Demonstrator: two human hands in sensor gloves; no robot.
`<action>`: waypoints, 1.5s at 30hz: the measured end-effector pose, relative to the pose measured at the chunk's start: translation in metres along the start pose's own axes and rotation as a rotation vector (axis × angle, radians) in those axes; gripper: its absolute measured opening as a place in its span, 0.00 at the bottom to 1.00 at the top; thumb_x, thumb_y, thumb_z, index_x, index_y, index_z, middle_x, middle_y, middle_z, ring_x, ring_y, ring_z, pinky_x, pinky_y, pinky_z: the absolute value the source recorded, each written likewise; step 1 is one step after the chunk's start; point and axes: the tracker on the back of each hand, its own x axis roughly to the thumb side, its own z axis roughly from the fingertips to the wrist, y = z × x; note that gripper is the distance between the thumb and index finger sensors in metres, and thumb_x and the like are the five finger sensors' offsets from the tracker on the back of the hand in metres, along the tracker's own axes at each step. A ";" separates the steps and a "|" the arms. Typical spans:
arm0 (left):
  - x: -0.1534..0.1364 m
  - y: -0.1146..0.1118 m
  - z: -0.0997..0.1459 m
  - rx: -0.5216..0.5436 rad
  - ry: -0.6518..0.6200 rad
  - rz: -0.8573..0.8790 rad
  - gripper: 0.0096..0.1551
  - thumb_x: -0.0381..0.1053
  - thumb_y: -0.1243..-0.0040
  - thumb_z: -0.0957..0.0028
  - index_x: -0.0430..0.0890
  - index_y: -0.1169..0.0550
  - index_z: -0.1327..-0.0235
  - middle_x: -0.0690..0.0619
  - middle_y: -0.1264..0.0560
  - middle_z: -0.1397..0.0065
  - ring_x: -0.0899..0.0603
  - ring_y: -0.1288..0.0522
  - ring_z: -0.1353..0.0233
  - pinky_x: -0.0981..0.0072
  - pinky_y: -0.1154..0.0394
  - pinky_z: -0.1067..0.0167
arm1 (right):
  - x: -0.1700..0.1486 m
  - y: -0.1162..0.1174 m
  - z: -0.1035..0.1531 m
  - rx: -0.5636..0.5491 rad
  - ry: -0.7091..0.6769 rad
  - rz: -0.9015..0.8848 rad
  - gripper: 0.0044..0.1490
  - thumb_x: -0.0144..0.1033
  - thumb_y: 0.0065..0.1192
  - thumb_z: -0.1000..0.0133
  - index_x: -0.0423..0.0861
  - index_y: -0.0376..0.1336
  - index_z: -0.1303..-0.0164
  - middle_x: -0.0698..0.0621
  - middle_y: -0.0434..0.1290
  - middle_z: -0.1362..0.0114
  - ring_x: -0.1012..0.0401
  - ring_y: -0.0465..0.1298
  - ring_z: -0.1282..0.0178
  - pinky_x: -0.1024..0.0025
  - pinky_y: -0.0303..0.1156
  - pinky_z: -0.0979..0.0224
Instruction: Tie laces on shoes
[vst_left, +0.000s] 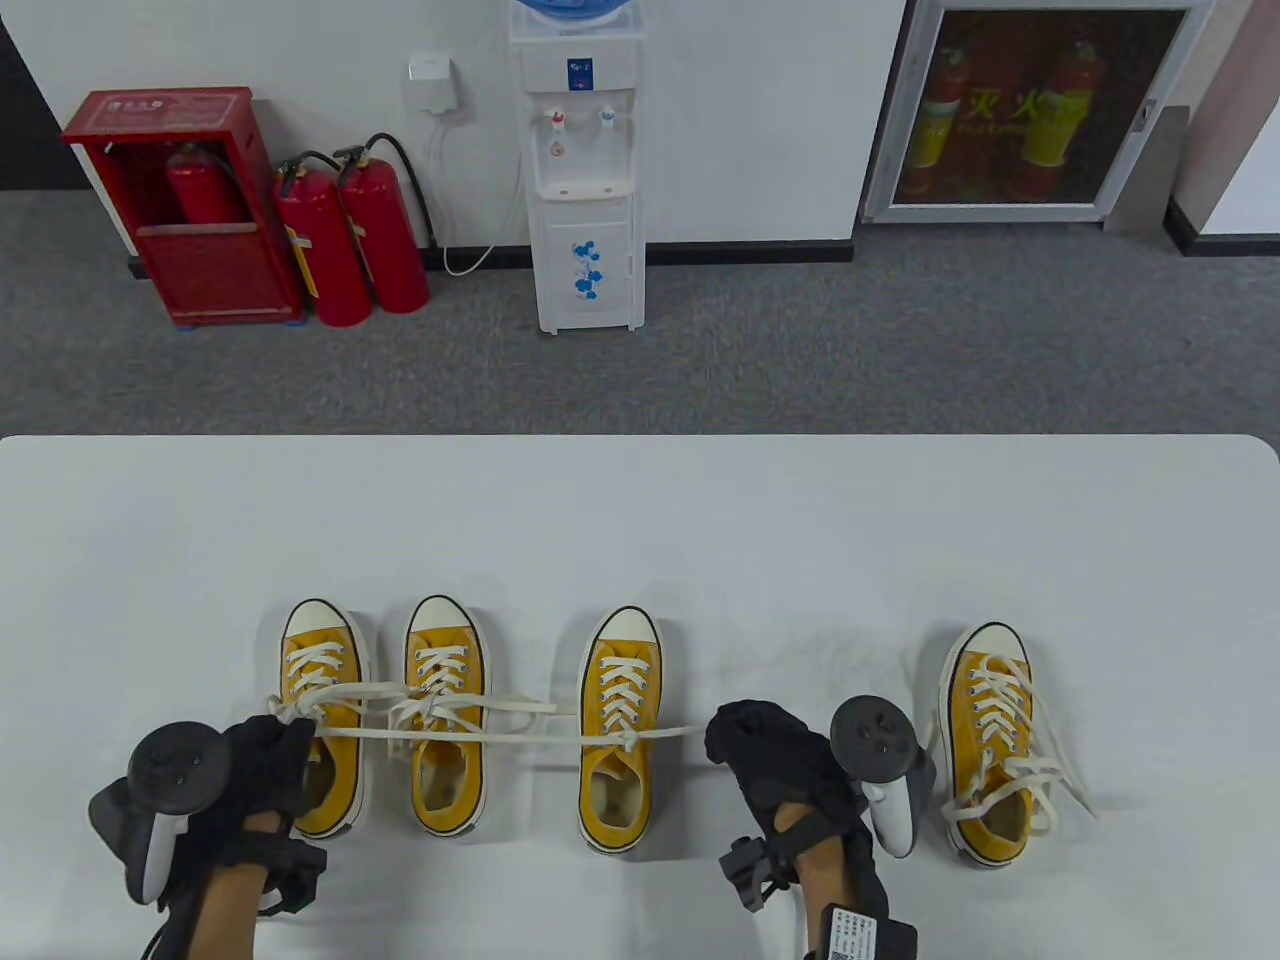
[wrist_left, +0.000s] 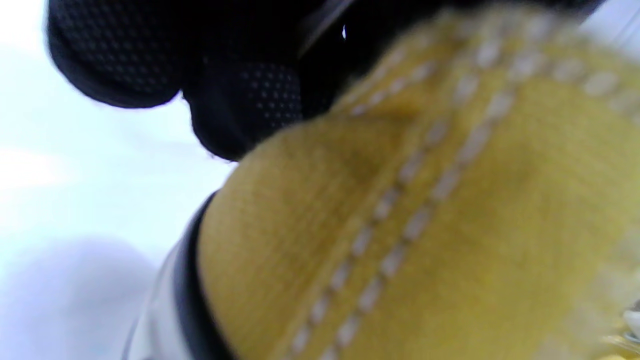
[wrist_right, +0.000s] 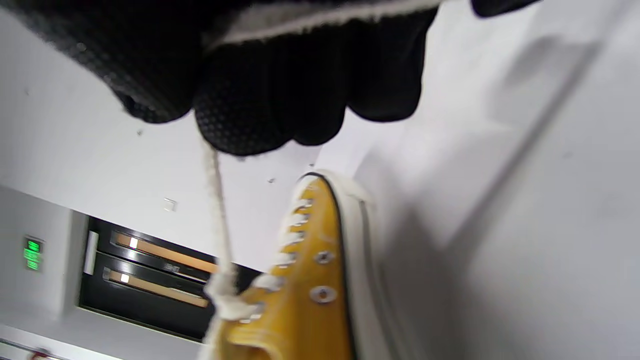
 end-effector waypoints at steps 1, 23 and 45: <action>0.000 0.000 0.000 0.001 0.000 -0.001 0.18 0.65 0.37 0.49 0.52 0.13 0.67 0.48 0.14 0.45 0.43 0.12 0.57 0.43 0.18 0.53 | 0.001 0.001 0.000 0.014 -0.019 -0.055 0.26 0.56 0.67 0.49 0.45 0.78 0.61 0.50 0.76 0.33 0.46 0.73 0.27 0.28 0.52 0.25; 0.001 0.000 0.000 -0.003 -0.003 -0.007 0.18 0.65 0.38 0.49 0.52 0.13 0.67 0.48 0.14 0.45 0.43 0.12 0.57 0.43 0.18 0.53 | 0.032 0.059 0.004 0.425 -0.195 -0.473 0.30 0.51 0.72 0.49 0.43 0.76 0.45 0.51 0.70 0.22 0.44 0.61 0.14 0.26 0.38 0.24; 0.048 0.016 0.019 -0.088 -0.260 0.439 0.19 0.66 0.39 0.48 0.54 0.15 0.62 0.51 0.14 0.48 0.45 0.11 0.59 0.45 0.17 0.53 | 0.034 0.067 0.007 0.290 -0.160 -0.365 0.37 0.39 0.71 0.49 0.44 0.64 0.29 0.46 0.60 0.20 0.52 0.73 0.31 0.32 0.54 0.24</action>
